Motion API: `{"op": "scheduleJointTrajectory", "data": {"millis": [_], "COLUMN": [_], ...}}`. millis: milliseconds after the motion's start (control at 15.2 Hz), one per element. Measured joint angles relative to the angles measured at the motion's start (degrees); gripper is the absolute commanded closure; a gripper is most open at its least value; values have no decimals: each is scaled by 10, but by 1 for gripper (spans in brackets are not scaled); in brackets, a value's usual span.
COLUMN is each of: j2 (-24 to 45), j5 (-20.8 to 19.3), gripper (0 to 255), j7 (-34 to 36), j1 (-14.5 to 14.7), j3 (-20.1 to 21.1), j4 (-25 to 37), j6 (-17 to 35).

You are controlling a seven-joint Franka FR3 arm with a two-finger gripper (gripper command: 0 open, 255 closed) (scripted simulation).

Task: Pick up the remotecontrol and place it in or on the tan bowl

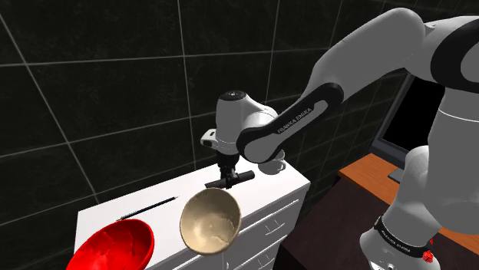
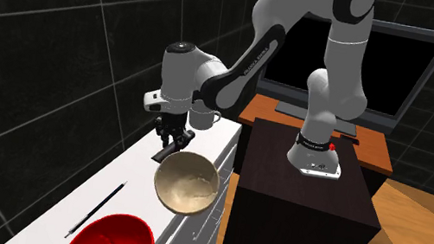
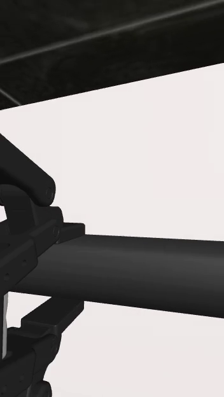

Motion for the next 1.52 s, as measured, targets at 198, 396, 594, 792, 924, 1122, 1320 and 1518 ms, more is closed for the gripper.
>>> {"op": "scheduleJointTrajectory", "data": {"millis": [198,396,594,792,924,1122,1320,1518], "j2": [-14,-30,-44,-54,-64,-73,-83,-95], "j5": [5,9,13,16,19,22,25,27], "gripper": [255,255,255,255,255,255,255,255], "j7": [-6,-9,-12,-14,-18,-20,-23,-25], "j1": [-2,-2,-2,-2,-3,-3,-3,-3], "j3": [1,2,3,4,4,4,5,5], "j4": [6,12,19,31,35,48,61,70], "j6": [-19,-41,-62,-84,-97,-120,-142,-164]}}
